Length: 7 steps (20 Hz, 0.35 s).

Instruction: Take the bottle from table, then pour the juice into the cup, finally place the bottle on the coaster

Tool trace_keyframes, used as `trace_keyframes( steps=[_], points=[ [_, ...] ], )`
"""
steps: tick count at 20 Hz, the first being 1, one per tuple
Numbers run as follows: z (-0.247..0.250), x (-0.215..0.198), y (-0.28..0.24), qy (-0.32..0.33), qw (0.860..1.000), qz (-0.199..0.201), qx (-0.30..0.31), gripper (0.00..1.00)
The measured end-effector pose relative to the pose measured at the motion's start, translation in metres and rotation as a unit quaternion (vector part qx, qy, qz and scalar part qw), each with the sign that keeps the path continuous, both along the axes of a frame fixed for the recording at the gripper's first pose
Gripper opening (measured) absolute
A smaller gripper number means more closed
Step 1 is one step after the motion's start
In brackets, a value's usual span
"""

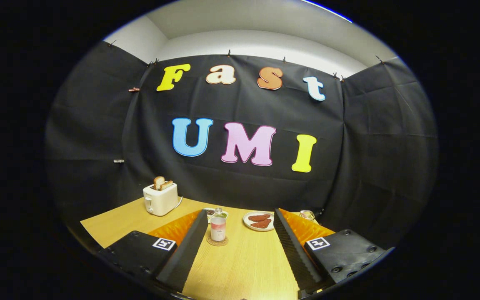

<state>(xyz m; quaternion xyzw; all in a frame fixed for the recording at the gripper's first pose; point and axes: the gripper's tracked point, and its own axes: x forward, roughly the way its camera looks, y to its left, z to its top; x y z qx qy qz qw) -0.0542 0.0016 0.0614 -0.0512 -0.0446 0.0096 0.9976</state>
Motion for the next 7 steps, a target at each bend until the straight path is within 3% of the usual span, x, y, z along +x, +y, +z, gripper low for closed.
trace_keyframes(
  steps=[7],
  points=[
    [-0.002,0.011,-0.002,0.005,1.0,0.028,-0.007,0.97]
  ],
)
